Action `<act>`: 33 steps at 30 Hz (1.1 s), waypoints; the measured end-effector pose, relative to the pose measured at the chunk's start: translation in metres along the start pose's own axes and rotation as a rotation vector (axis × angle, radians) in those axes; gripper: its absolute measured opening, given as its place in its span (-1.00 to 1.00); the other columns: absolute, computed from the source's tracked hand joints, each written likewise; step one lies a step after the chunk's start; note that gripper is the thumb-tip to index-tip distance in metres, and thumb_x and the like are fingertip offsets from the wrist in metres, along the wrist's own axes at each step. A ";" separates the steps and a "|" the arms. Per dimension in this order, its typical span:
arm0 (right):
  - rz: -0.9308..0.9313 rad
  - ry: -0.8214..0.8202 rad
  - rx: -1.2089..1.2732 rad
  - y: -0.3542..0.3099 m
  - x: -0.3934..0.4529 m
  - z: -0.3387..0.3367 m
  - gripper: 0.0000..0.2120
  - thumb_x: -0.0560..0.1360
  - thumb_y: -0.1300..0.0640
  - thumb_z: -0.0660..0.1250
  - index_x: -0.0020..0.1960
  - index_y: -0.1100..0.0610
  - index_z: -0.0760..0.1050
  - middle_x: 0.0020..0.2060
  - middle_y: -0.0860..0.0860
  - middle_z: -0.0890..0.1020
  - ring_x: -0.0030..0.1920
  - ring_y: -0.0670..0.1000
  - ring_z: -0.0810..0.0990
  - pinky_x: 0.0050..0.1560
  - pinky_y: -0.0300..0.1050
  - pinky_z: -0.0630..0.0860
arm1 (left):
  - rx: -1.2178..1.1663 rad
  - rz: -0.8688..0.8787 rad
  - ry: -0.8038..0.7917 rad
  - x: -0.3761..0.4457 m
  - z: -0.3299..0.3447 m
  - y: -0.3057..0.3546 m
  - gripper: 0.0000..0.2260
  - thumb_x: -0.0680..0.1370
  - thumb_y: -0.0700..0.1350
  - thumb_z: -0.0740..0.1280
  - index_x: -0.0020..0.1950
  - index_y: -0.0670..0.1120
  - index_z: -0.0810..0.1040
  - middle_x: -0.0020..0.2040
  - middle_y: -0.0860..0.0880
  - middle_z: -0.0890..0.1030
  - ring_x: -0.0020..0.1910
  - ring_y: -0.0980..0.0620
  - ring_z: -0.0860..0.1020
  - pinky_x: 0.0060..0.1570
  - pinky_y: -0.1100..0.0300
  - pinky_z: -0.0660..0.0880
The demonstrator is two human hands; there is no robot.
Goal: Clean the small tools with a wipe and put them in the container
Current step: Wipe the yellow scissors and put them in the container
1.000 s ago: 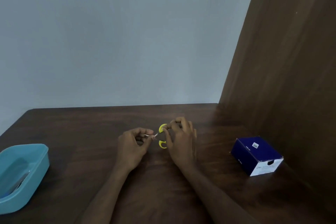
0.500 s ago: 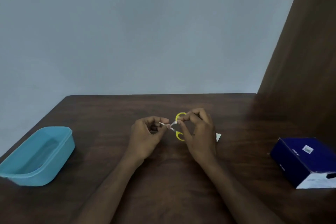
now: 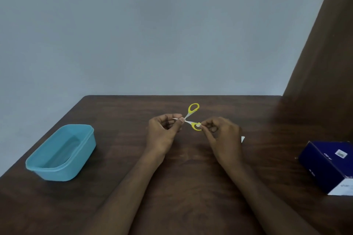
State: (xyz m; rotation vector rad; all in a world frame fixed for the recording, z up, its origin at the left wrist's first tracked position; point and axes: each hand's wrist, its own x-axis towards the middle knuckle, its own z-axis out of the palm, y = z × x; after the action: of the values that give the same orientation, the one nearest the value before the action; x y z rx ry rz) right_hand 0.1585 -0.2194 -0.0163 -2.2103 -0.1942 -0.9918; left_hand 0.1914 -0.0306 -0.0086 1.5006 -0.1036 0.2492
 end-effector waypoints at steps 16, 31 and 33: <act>-0.132 -0.027 0.006 -0.021 0.001 -0.002 -0.82 0.47 0.19 0.58 -0.04 0.04 0.60 -0.23 -0.19 0.69 -0.16 -0.08 0.58 -0.12 -0.18 0.50 | 0.018 0.024 0.031 0.003 0.000 -0.004 -0.93 0.55 -0.21 0.58 -0.01 -0.07 0.77 -0.18 -0.05 0.79 -0.20 0.12 0.73 0.09 0.00 0.71; -0.035 -0.016 -0.047 -0.018 -0.001 0.001 -0.70 0.43 0.23 0.52 0.09 0.03 0.54 -0.26 -0.20 0.65 -0.17 -0.01 0.58 -0.09 0.04 0.58 | 0.018 0.025 0.019 0.000 -0.001 -0.003 -0.93 0.55 -0.20 0.58 -0.01 -0.05 0.77 -0.27 0.02 0.75 -0.25 0.12 0.71 0.06 0.05 0.70; 0.019 0.027 -0.064 -0.014 0.000 -0.002 -0.70 0.41 0.23 0.53 0.07 0.03 0.54 -0.28 -0.20 0.64 -0.18 -0.01 0.57 -0.11 0.01 0.56 | 0.029 0.024 0.017 -0.001 0.000 -0.002 -0.93 0.55 -0.19 0.59 -0.01 -0.05 0.77 -0.26 0.01 0.75 -0.25 0.10 0.71 0.02 0.09 0.69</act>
State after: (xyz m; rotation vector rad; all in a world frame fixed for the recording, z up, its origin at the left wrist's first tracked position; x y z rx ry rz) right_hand 0.1514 -0.2104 -0.0080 -2.2512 -0.1311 -1.0300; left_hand 0.1912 -0.0305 -0.0104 1.5267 -0.1047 0.2841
